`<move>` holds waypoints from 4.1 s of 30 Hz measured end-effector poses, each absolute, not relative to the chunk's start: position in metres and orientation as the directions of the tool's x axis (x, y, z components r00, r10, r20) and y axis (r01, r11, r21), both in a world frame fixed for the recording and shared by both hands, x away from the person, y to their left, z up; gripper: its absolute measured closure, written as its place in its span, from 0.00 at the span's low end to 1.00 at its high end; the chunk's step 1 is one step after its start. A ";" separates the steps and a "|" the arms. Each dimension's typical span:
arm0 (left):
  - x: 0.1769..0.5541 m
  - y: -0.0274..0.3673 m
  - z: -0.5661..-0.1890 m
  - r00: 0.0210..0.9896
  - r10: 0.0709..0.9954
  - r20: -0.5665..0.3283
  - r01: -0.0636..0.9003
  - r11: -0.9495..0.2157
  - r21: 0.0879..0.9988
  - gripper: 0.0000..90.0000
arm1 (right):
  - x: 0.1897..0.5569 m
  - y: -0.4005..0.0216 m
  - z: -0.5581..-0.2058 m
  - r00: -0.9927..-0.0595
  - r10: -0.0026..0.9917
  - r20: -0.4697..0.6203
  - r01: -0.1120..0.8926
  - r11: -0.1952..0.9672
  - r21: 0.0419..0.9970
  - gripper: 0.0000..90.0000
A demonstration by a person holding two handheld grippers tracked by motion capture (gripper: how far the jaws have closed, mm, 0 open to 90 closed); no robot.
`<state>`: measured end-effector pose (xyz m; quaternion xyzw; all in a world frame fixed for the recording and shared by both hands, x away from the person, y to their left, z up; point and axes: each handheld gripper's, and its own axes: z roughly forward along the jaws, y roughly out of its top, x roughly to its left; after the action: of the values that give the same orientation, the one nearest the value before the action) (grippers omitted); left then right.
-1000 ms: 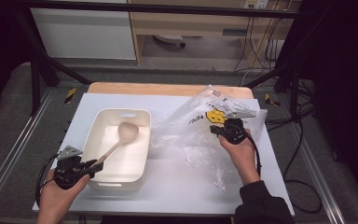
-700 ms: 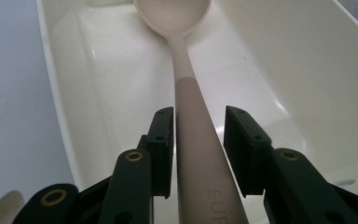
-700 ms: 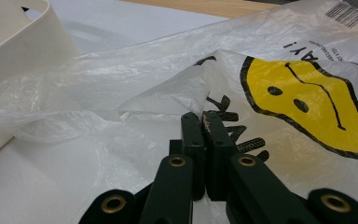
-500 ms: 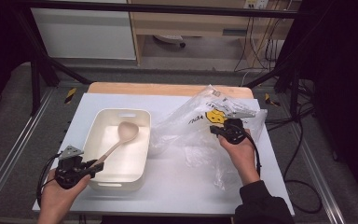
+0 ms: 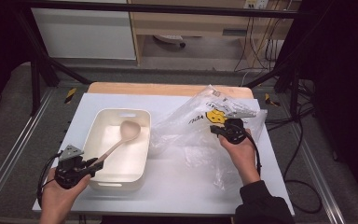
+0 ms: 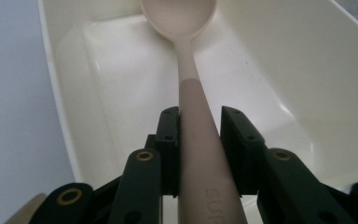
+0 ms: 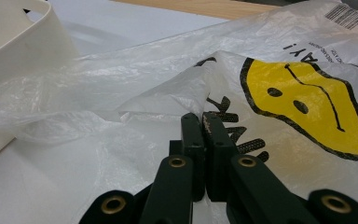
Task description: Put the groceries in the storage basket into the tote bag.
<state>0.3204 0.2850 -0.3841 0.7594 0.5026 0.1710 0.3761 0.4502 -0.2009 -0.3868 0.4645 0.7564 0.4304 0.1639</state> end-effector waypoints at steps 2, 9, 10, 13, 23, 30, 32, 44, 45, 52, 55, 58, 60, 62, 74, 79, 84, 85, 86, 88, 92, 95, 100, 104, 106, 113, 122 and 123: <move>0.320 0.286 -0.382 0.436 0.892 -0.115 0.625 -0.209 0.752 0.76 | 0.450 -0.201 -0.387 -0.515 0.844 0.151 0.560 0.199 0.804 1.00; 0.316 0.287 -0.374 0.445 0.888 -0.114 0.587 -0.193 0.786 0.76 | 0.450 -0.201 -0.386 -0.517 0.843 0.149 0.557 0.199 0.807 1.00; 0.315 0.288 -0.372 0.443 0.889 -0.119 0.583 -0.185 0.791 0.76 | 0.450 -0.201 -0.386 -0.517 0.843 0.148 0.556 0.199 0.807 1.00; 0.314 0.292 -0.367 0.439 0.889 -0.131 0.569 -0.162 0.806 0.76 | 0.450 -0.201 -0.386 -0.516 0.843 0.150 0.555 0.195 0.809 1.00; 0.306 0.278 -0.348 0.491 0.861 -0.135 0.531 -0.173 0.830 0.76 | 0.448 -0.198 -0.385 -0.522 0.840 0.148 0.551 0.200 0.811 1.00; 0.300 0.268 -0.340 0.519 0.844 -0.139 0.511 -0.176 0.841 0.76 | 0.448 -0.200 -0.385 -0.520 0.839 0.158 0.550 0.187 0.814 1.00; 0.299 0.263 -0.338 0.538 0.830 -0.145 0.508 -0.182 0.842 0.76 | 0.449 -0.200 -0.385 -0.520 0.839 0.160 0.551 0.187 0.813 1.00; 0.295 0.226 -0.340 0.632 0.762 -0.142 0.497 -0.258 0.829 0.76 | 0.449 -0.201 -0.384 -0.523 0.836 0.166 0.553 0.185 0.812 1.00; 0.294 0.224 -0.341 0.637 0.758 -0.140 0.496 -0.264 0.827 0.76 | 0.449 -0.201 -0.384 -0.523 0.836 0.167 0.553 0.184 0.813 1.00; 0.292 0.214 -0.341 0.661 0.737 -0.139 0.491 -0.285 0.823 0.76 | 0.449 -0.201 -0.385 -0.526 0.835 0.165 0.553 0.188 0.812 1.00; 0.291 0.209 -0.341 0.671 0.728 -0.141 0.489 -0.292 0.822 0.76 | 0.449 -0.201 -0.385 -0.526 0.835 0.164 0.553 0.189 0.812 1.00; 0.290 0.204 -0.343 0.685 0.714 -0.143 0.489 -0.306 0.817 0.76 | 0.449 -0.201 -0.385 -0.525 0.836 0.161 0.553 0.190 0.811 1.00; 0.291 0.200 -0.344 0.695 0.703 -0.151 0.490 -0.310 0.815 0.76 | 0.449 -0.201 -0.385 -0.524 0.837 0.161 0.554 0.191 0.811 1.00; 0.290 0.196 -0.345 0.701 0.698 -0.148 0.489 -0.319 0.812 0.76 | 0.449 -0.201 -0.385 -0.524 0.836 0.161 0.553 0.190 0.811 1.00; 0.294 0.164 -0.353 0.746 0.656 -0.117 0.480 -0.407 0.777 0.76 | 0.447 -0.201 -0.382 -0.530 0.832 0.165 0.549 0.189 0.814 1.00; 0.298 0.150 -0.362 0.760 0.641 -0.107 0.476 -0.437 0.764 0.76 | 0.447 -0.200 -0.383 -0.532 0.831 0.165 0.552 0.192 0.812 1.00; 0.296 0.135 -0.366 0.778 0.620 -0.097 0.465 -0.466 0.753 0.76 | 0.447 -0.201 -0.381 -0.534 0.829 0.164 0.549 0.193 0.813 1.00; 0.295 0.131 -0.367 0.782 0.616 -0.096 0.465 -0.473 0.749 0.76 | 0.447 -0.201 -0.381 -0.535 0.829 0.164 0.549 0.193 0.814 1.00; 0.295 0.128 -0.369 0.784 0.614 -0.093 0.464 -0.480 0.744 0.76 | 0.447 -0.201 -0.381 -0.533 0.829 0.167 0.551 0.191 0.812 1.00; 0.295 0.121 -0.373 0.784 0.615 -0.081 0.465 -0.497 0.733 0.76 | 0.446 -0.201 -0.380 -0.536 0.828 0.165 0.549 0.192 0.814 1.00; 0.297 0.111 -0.379 0.783 0.620 -0.048 0.459 -0.522 0.719 0.76 | 0.445 -0.201 -0.380 -0.536 0.828 0.167 0.548 0.190 0.815 1.00; 0.300 0.105 -0.381 0.785 0.617 -0.059 0.460 -0.516 0.723 0.76 | 0.445 -0.201 -0.379 -0.536 0.827 0.169 0.548 0.188 0.815 1.00; 0.308 0.090 -0.387 0.787 0.613 -0.061 0.456 -0.513 0.727 0.76 | 0.444 -0.201 -0.378 -0.541 0.823 0.170 0.541 0.187 0.820 1.00; 0.314 0.076 -0.392 0.790 0.611 -0.055 0.447 -0.513 0.733 0.76 | 0.443 -0.199 -0.375 -0.549 0.819 0.169 0.534 0.188 0.825 1.00; 0.318 0.071 -0.392 0.789 0.611 -0.061 0.450 -0.508 0.734 0.76 | 0.442 -0.200 -0.374 -0.551 0.817 0.173 0.535 0.186 0.825 1.00; 0.331 0.059 -0.391 0.774 0.630 -0.063 0.451 -0.479 0.753 0.76 | 0.442 -0.202 -0.371 -0.553 0.814 0.180 0.530 0.176 0.830 1.00; 0.351 0.042 -0.390 0.749 0.657 -0.083 0.452 -0.416 0.789 0.76 | 0.439 -0.201 -0.369 -0.559 0.808 0.185 0.525 0.172 0.833 1.00; 0.353 0.040 -0.391 0.750 0.657 -0.084 0.449 -0.412 0.793 0.76 | 0.439 -0.201 -0.368 -0.559 0.807 0.188 0.526 0.171 0.833 1.00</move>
<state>0.3528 0.0403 -0.3906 0.8315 0.3326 0.1210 0.4282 0.4391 -0.2012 -0.3681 0.4444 0.7500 0.4660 0.1511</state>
